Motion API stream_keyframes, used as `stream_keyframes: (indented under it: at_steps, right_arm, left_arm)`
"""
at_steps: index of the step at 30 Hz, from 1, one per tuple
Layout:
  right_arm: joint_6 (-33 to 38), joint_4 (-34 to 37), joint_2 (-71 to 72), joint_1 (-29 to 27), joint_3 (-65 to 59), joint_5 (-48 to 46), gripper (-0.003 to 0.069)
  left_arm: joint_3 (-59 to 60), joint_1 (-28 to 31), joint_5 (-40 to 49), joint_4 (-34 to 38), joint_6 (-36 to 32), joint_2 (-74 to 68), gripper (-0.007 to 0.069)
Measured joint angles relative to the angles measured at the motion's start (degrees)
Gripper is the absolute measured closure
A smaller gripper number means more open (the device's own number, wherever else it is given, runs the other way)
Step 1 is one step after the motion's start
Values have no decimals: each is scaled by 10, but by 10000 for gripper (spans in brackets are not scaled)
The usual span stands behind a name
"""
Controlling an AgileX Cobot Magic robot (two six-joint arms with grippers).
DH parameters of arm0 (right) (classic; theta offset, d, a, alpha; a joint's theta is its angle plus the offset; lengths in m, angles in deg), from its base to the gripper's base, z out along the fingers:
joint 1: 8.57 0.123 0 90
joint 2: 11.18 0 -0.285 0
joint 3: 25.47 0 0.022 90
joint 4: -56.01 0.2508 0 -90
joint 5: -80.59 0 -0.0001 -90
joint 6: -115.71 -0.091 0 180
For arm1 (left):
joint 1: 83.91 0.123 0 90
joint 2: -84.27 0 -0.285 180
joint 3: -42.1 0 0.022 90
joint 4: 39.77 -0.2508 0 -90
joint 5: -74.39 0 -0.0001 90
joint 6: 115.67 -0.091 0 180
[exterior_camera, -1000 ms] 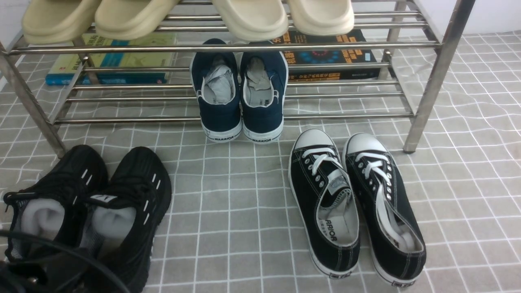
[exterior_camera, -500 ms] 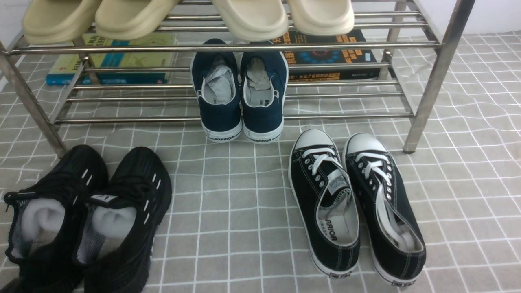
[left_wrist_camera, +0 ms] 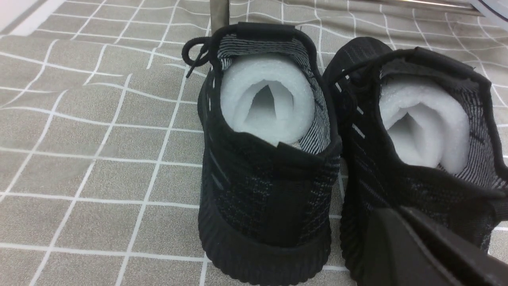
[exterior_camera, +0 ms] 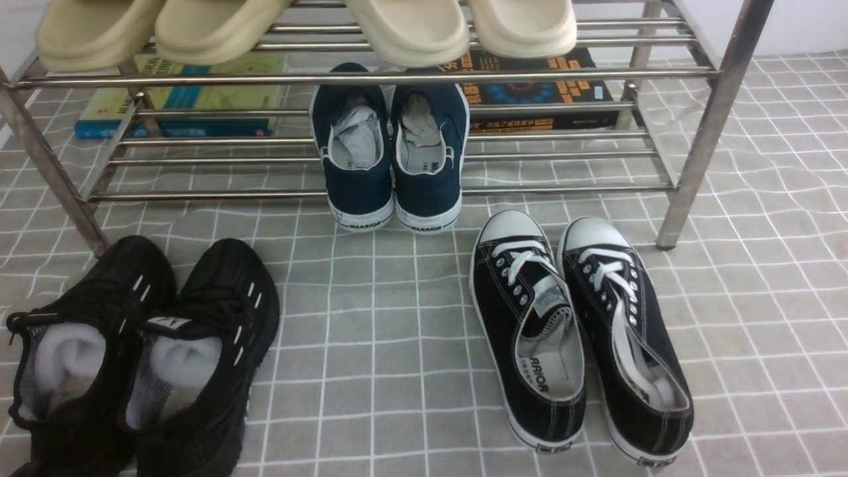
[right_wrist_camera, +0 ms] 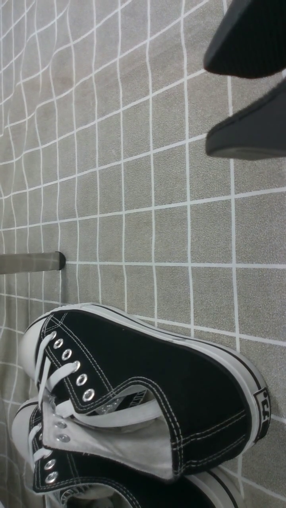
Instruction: Take the shoes off the shelf with your hand from the grey coffee tablecloth.
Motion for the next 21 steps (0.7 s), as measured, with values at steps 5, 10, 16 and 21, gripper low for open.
stream_keyframes:
  at_steps: [5,10,16,21]
  right_arm:
    - [0,0,0,0,0,0,420]
    - [0,0,0,0,0,0,420]
    - [0,0,0,0,0,0,420]
    - [0,0,0,0,0,0,420]
  left_arm:
    - [0,0,0,0,0,0,592]
    - [0,0,0,0,0,0,585]
    - [0,0,0,0,0,0,584]
    - [0,0,0,0,0,0,582]
